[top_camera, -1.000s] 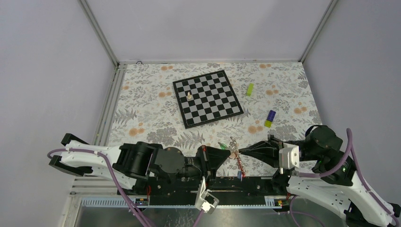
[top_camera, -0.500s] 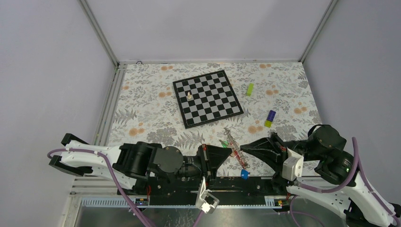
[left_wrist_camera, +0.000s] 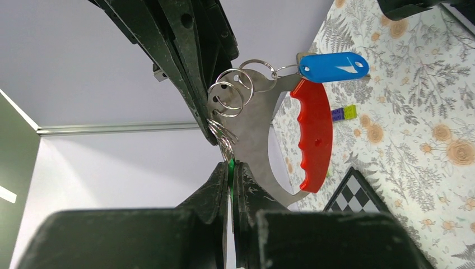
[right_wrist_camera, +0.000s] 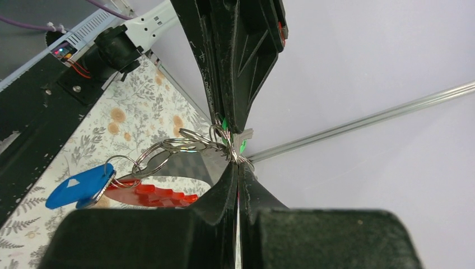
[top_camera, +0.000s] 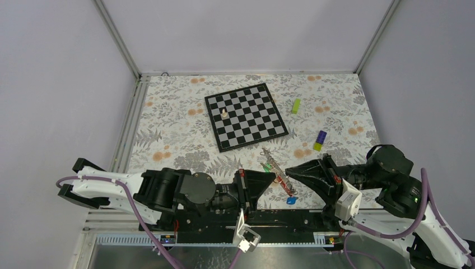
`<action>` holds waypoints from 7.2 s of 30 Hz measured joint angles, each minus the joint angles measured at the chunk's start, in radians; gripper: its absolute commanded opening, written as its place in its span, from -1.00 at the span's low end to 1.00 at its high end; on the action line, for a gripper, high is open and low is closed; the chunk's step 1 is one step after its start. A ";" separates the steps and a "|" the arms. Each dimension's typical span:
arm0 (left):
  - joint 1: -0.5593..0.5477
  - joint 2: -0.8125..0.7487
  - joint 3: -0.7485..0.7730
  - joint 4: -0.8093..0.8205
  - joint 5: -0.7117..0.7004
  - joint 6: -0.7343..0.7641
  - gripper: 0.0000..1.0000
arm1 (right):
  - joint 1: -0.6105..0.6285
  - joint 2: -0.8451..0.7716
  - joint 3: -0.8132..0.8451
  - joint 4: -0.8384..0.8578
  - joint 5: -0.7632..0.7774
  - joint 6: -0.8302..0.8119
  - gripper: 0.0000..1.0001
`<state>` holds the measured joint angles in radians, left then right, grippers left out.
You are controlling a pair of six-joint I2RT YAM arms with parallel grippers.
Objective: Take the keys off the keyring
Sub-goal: Remove the key from the keyring.
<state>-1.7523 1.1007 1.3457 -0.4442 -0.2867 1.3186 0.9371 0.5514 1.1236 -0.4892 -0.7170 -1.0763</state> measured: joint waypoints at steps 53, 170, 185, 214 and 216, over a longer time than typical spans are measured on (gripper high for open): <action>-0.003 0.060 -0.027 0.099 -0.350 0.592 -1.00 | 0.000 0.145 0.182 -0.180 0.192 -0.264 -1.00; 0.134 -0.046 0.142 0.097 0.122 -0.921 -1.00 | 0.007 0.178 0.265 0.021 0.121 0.658 -1.00; 0.182 -0.017 0.128 -0.010 0.058 -1.323 -1.00 | 0.005 -0.083 -0.023 0.159 0.575 0.691 0.27; 0.806 0.103 0.060 -0.047 0.637 -2.092 -1.00 | 0.005 -0.019 -0.213 0.105 0.759 1.396 0.30; 0.806 0.103 0.053 -0.039 0.652 -2.097 -1.00 | 0.005 -0.046 -0.238 0.134 0.763 1.382 0.30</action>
<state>-0.9463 1.2041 1.3983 -0.4828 0.3653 -0.7784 0.9417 0.5056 0.8852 -0.3557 0.0463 0.3058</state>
